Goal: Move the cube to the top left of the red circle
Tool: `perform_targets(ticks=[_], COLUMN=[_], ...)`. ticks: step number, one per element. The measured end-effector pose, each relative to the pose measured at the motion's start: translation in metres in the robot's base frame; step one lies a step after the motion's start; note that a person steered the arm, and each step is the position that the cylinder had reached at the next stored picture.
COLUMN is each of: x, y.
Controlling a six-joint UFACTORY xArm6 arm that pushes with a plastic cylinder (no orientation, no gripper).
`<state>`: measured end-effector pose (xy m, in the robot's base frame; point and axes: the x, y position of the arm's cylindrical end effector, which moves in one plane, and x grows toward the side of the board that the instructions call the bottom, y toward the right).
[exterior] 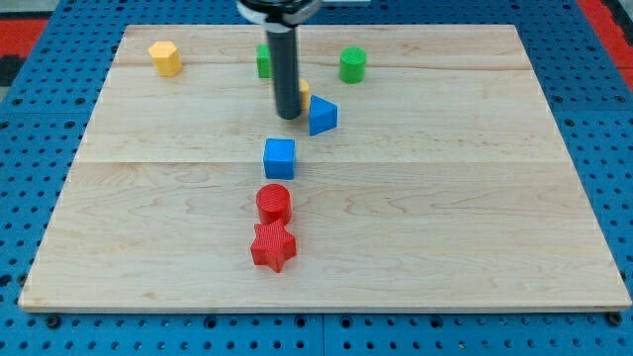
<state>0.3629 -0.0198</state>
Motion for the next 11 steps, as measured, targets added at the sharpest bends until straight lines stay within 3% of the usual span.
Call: perform_targets(ticks=[2,3,5,7,8,10,11], x=[0.046,0.084,0.072,0.085,0.111,0.08,0.078], y=[0.121,0.111,-0.003,-0.013,-0.047,-0.084,-0.054])
